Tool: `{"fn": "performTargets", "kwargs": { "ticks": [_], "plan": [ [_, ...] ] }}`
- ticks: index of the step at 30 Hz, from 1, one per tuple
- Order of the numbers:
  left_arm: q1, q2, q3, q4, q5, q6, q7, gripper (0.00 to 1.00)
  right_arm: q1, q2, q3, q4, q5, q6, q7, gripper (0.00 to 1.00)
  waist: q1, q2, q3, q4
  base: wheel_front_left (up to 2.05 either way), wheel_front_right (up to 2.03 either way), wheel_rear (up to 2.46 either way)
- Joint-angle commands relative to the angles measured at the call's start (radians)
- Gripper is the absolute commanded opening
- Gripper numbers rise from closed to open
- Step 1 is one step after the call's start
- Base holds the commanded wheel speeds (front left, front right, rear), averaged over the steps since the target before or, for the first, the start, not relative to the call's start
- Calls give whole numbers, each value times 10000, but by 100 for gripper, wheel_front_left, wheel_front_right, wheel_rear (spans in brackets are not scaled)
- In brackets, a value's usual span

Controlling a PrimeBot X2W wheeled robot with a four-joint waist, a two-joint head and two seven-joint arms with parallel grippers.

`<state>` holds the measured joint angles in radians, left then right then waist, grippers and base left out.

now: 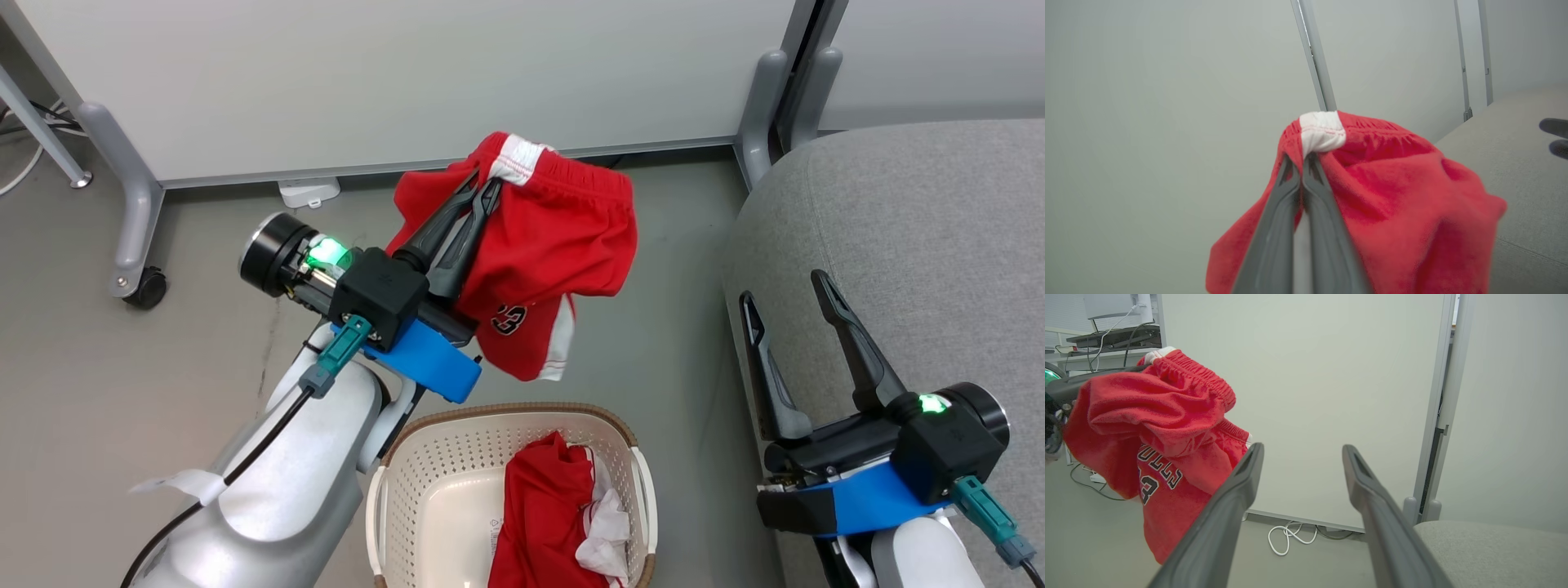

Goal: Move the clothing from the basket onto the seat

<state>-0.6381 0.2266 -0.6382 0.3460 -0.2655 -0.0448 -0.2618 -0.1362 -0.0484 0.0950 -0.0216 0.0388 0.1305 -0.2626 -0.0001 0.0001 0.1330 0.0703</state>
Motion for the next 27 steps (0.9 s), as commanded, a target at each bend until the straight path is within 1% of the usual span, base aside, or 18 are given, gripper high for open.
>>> {"fn": "performTargets", "kwargs": {
  "ticks": [1,8,16,23,26,27],
  "plan": [
    [102,1,113,-212,121,-33,-46,0,136,-36,19,13,55,5,-35,100,1,-1,-44,-8,0,0,0],
    [212,-87,267,-823,384,-141,-38,0,219,-36,87,40,152,3,-35,100,1,-1,-192,-17,0,0,0],
    [249,-230,260,-966,545,-228,-38,0,239,-36,362,20,195,5,-35,100,1,-1,-319,36,0,0,0],
    [297,-324,278,-902,606,-324,-38,0,157,-36,1117,-62,398,5,-35,100,1,-1,-409,92,0,0,0],
    [326,-349,293,-872,645,-331,-38,0,76,-38,1539,-126,733,5,-35,100,1,-1,-451,114,0,0,0],
    [326,-349,293,-872,645,-331,-38,0,76,-38,1539,-126,733,5,-35,100,1,-1,-451,114,0,0,0]
  ]
}}
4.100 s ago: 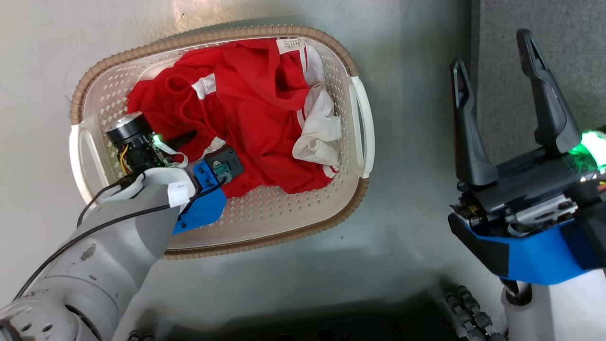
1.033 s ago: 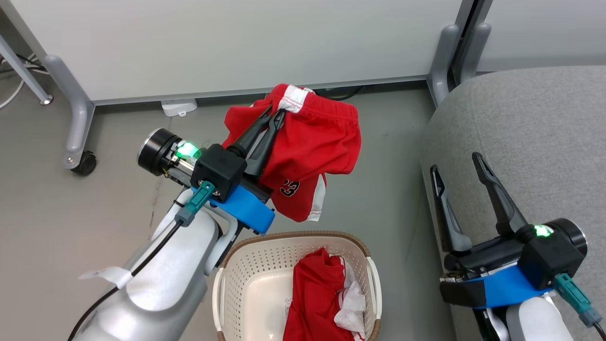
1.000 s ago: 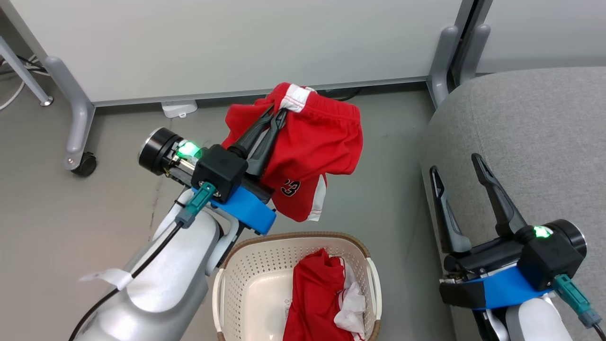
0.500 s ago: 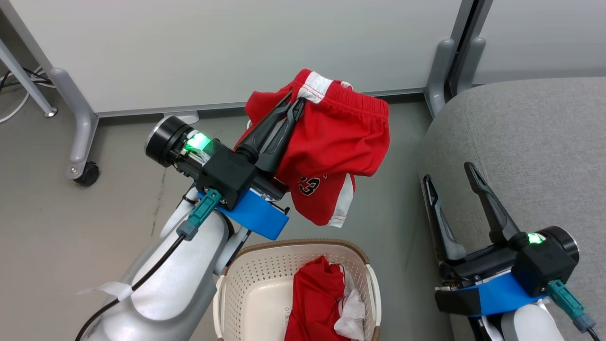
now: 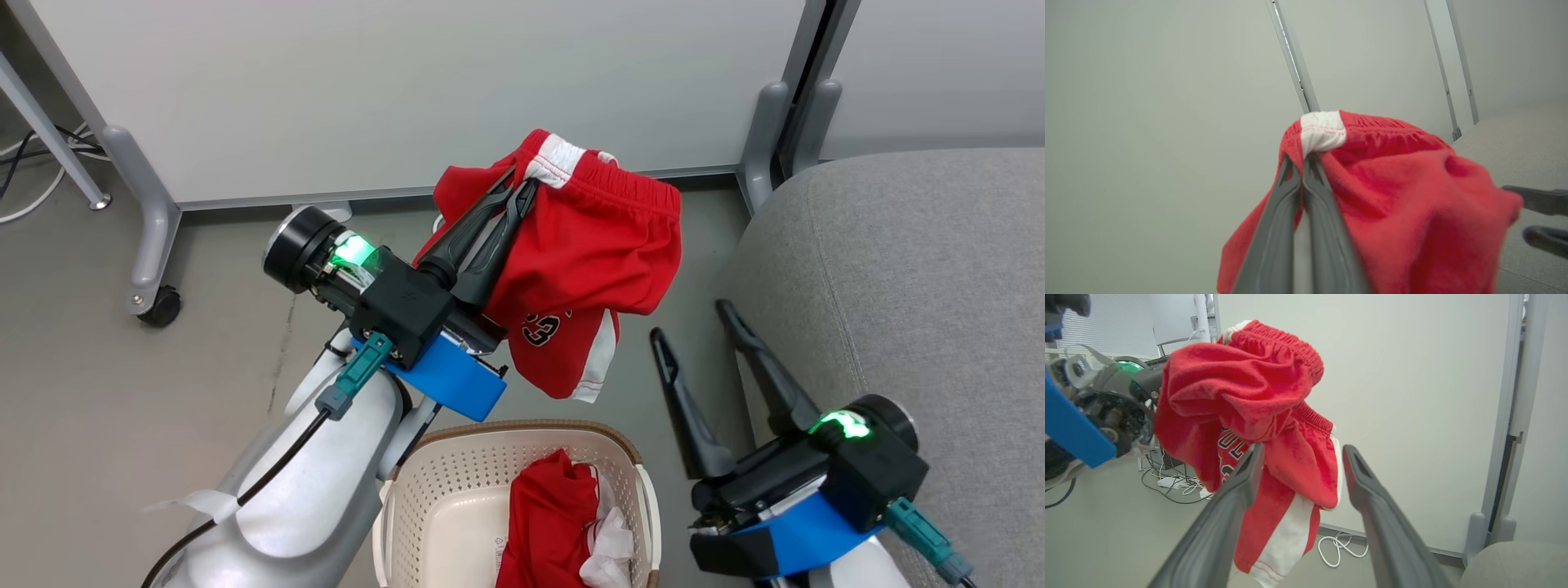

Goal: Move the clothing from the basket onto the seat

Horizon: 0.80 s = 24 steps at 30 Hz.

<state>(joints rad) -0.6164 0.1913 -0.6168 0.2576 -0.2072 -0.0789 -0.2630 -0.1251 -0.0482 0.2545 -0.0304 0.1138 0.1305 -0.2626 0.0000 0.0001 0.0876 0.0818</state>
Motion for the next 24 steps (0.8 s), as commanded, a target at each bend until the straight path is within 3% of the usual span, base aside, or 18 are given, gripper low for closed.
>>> {"fn": "performTargets", "kwargs": {
  "ticks": [1,14,24],
  "plan": [
    [144,-15,87,16,64,-13,-27,0,-113,-40,222,-76,265,5,-35,100,0,-1,-26,15,0,0,0],
    [303,-202,27,-92,239,-143,-27,0,-695,-41,1028,415,1306,5,-33,100,0,-1,-46,201,0,0,0],
    [267,-453,-216,-334,385,-244,-27,0,-1613,-38,1367,1087,1151,5,-35,100,0,-1,180,334,0,0,0]
  ]
}}
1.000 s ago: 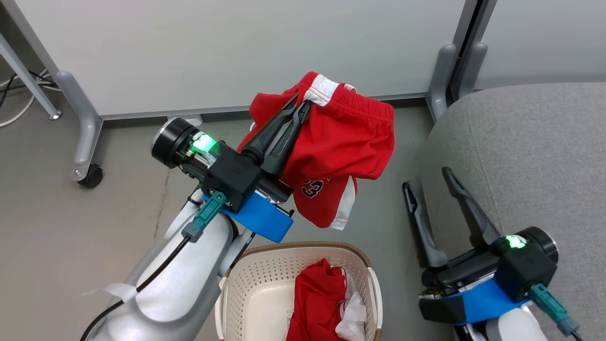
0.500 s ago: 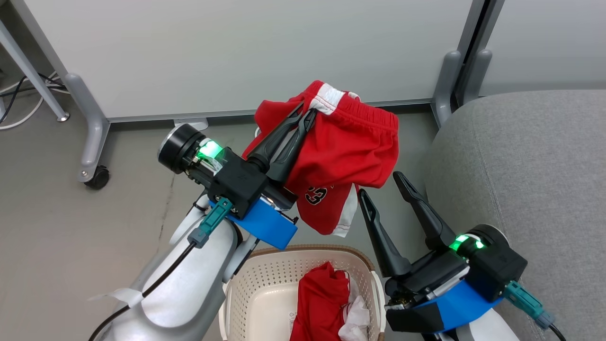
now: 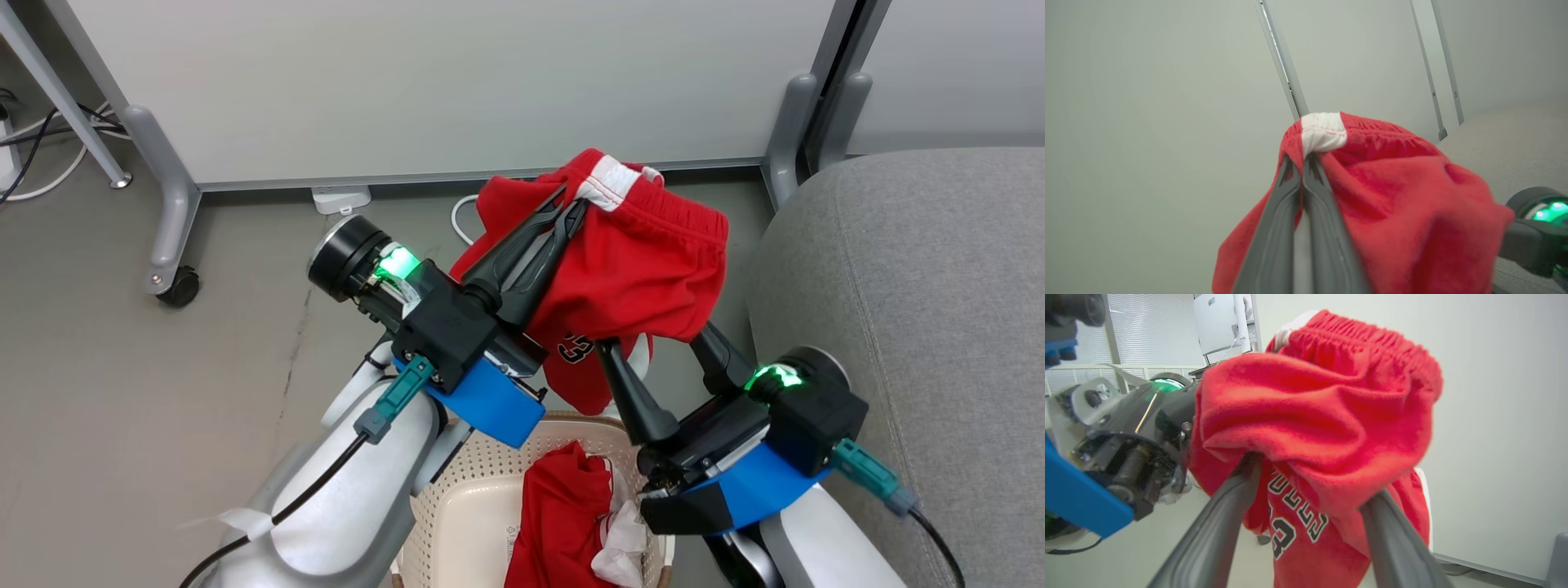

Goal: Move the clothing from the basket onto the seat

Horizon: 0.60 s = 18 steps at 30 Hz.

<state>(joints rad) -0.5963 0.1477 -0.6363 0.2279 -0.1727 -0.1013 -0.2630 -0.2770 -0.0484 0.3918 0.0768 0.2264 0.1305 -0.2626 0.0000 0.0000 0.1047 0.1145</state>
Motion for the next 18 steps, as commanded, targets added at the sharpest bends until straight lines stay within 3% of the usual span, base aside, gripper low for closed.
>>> {"fn": "performTargets", "kwargs": {
  "ticks": [1,5,18],
  "plan": [
    [56,-46,-35,-57,48,-12,-27,0,-181,-36,-51,16,29,5,-35,100,0,0,36,15,0,0,0],
    [33,-154,-78,-129,63,-40,-27,0,-467,-36,-60,228,-433,5,-33,100,0,0,121,49,0,0,0],
    [32,-487,-245,-285,21,-113,-27,0,-932,-33,-303,387,-256,5,-35,100,0,0,266,158,0,0,0]
  ]
}}
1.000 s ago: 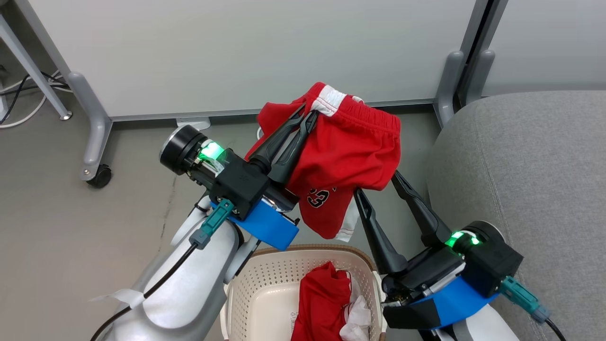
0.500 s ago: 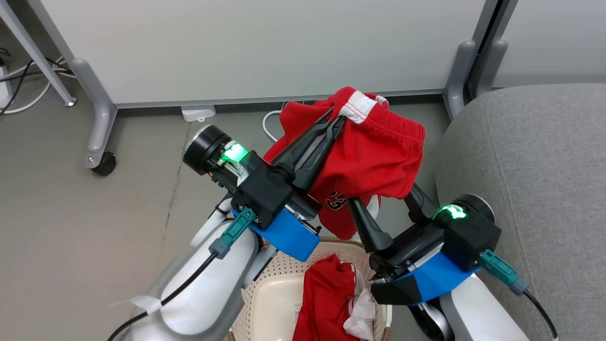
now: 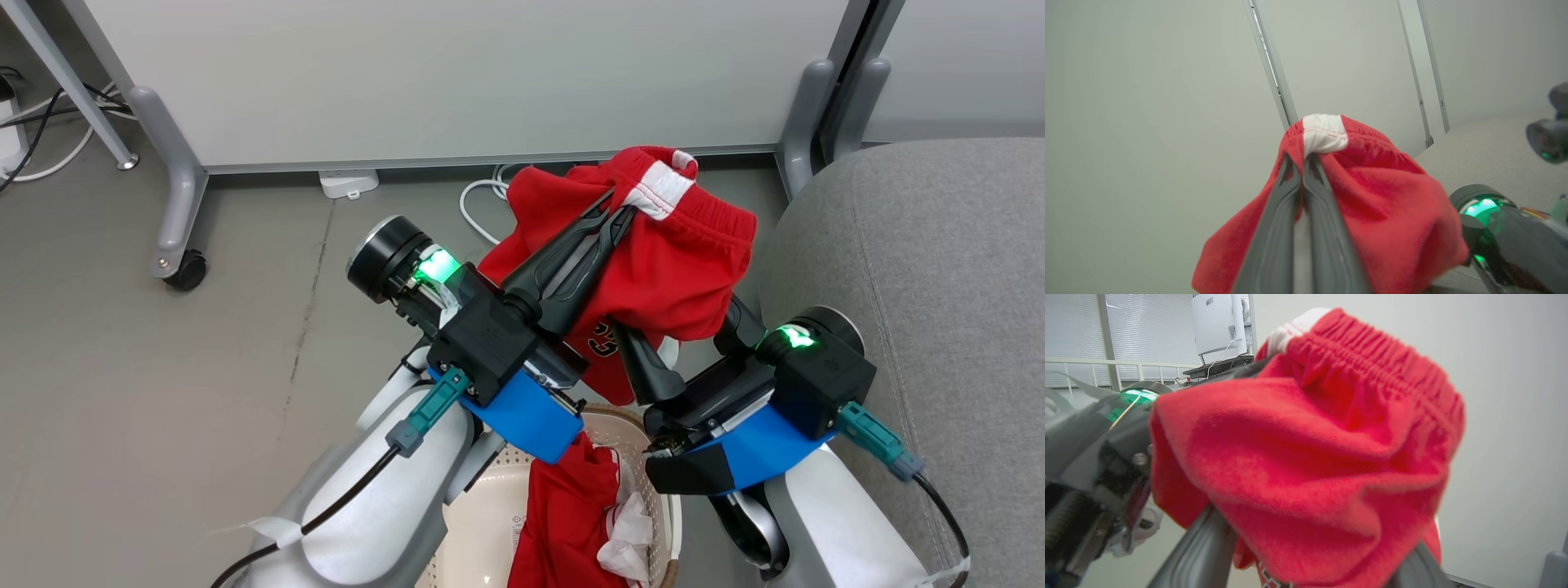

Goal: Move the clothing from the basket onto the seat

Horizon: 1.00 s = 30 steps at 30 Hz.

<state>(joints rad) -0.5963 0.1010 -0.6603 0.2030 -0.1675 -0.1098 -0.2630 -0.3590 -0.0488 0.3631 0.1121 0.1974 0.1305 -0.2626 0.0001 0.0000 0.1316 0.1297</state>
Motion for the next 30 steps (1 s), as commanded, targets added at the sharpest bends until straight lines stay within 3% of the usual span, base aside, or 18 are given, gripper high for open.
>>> {"fn": "performTargets", "kwargs": {
  "ticks": [1,2,29,30],
  "plan": [
    [40,-36,-17,-39,-34,-36,-27,0,-120,-30,-21,65,48,5,-35,80,-1,0,-5,15,0,0,0],
    [47,-47,-25,-36,-34,-34,-27,0,-99,-30,3,126,45,5,-35,0,-1,0,-10,24,0,0,0],
    [196,-37,210,158,72,-108,-27,0,-88,-31,-43,225,125,5,-35,0,-1,0,-53,-1,0,0,0],
    [194,-46,228,177,75,-90,-27,4,-87,-31,-46,223,127,5,-35,0,-1,0,-50,-3,0,0,0]
  ]
}}
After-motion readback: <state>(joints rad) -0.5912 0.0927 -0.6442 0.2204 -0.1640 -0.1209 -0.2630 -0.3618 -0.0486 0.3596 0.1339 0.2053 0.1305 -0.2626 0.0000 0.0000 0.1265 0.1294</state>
